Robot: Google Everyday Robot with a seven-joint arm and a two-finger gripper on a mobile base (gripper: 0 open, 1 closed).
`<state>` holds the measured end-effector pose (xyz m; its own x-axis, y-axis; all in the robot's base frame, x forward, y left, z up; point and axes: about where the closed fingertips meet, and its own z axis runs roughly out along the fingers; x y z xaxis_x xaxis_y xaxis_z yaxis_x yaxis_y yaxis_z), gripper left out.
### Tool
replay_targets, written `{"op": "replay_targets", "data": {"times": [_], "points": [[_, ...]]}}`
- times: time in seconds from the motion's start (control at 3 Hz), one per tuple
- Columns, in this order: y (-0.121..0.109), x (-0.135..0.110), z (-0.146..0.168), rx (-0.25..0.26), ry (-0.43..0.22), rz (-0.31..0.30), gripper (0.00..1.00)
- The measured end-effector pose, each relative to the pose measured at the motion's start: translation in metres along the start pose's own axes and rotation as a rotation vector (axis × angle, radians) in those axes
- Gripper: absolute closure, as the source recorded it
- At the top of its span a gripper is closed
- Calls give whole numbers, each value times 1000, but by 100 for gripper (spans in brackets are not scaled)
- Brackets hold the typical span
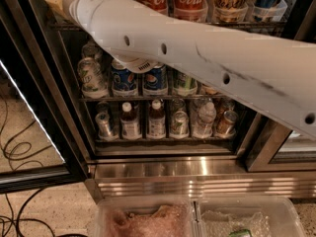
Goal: Pick green can from top shelf of fridge
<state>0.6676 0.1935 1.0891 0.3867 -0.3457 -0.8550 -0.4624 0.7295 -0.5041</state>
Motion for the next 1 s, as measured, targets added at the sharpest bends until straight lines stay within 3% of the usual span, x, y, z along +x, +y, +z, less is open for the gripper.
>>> {"op": "replay_targets", "data": {"times": [0.33,0.67,1.0], "points": [[0,0,0,0,0,0,87],[0,0,0,0,0,0,100],[0,-1,0,1,-2,1,100]]}}
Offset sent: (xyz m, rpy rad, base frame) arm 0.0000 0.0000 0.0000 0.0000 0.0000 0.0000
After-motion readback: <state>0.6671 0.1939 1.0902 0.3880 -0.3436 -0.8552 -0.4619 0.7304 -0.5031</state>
